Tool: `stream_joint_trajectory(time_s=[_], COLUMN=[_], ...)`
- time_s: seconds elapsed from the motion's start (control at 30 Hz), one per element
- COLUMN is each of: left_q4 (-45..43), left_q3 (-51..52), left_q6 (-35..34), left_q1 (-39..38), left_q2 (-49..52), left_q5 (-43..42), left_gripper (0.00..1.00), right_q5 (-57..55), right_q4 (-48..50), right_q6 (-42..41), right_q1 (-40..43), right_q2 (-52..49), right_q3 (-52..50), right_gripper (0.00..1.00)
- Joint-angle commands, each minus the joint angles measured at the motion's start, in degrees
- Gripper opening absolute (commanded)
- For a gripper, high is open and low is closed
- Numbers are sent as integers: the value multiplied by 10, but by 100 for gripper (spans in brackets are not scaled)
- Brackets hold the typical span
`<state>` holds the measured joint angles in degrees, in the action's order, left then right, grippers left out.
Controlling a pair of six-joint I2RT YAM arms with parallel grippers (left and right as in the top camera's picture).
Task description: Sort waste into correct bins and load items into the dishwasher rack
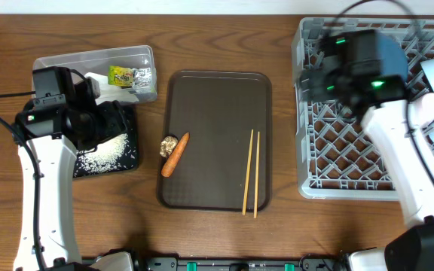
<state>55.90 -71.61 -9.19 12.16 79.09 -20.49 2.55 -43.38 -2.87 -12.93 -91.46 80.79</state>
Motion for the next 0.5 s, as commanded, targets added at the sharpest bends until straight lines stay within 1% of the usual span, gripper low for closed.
stream_joint_trajectory(time_s=[0.0,0.07,0.2,0.3,0.47], left_q4=[7,5,0,0,-4], left_q3=[-6,-6,-6,-6,-6], left_q6=[8,8,7,-8,-6], left_q1=[-30,-64,-144,-211,-293], left_q2=[3,3,14,41,110], left_q5=[7,7,23,52,52], left_gripper=[66,66,66,66,66], right_q5=[-11,-21,-24,-32,-34], right_q4=[-20,-27,-38,-60,-101], right_q6=[-81,-94,-94,-94,-93], right_q1=[-29,-28,-1,42,136], right_q2=[9,12,32,61,105], right_q3=[1,1,1,1,1], right_gripper=[82,83,84,85,87])
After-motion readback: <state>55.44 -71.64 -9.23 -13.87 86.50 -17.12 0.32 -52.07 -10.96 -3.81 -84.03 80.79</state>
